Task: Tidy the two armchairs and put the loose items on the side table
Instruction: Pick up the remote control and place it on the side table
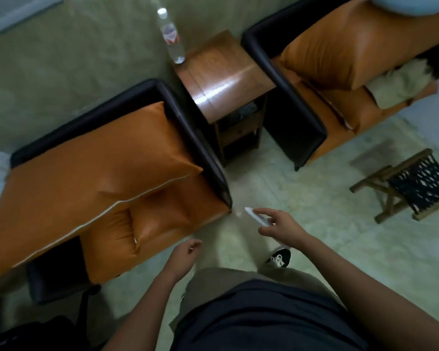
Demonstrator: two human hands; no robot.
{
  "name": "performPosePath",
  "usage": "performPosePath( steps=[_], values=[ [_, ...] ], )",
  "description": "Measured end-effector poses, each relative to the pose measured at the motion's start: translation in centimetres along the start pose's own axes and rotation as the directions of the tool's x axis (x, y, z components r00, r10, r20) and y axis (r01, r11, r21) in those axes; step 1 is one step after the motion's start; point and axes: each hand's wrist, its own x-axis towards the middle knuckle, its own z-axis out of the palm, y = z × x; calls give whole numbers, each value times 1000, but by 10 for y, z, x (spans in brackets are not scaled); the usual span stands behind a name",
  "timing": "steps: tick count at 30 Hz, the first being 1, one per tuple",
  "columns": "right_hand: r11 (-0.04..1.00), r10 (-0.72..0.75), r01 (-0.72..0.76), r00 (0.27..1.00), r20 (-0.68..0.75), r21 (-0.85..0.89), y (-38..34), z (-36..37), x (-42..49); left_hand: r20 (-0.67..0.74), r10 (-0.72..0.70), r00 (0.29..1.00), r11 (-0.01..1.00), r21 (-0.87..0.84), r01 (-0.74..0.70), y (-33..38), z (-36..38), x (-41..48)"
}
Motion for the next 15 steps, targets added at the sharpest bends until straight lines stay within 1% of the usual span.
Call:
performPosePath(
  steps=[4, 8, 12, 15],
  values=[
    [1000, 15, -15, 999, -38, -12, 18, -75, 20, 8, 75, 997, 997, -6, -75, 90, 22, 43],
    [1000, 2, -3, 999, -50, -13, 21, -130, 51, -15, 171, 985, 984, -55, -171, 169, 26, 85],
    [1000, -21, 20, 996, -85, -9, 5, -169, 94, -29, 239, 971, 967, -87, -241, 239, 12, 131],
    [997, -58, 53, 994, -88, -58, -18, -194, 126, -16, 313, 950, 948, -59, -313, 286, -7, 166]
  ],
)
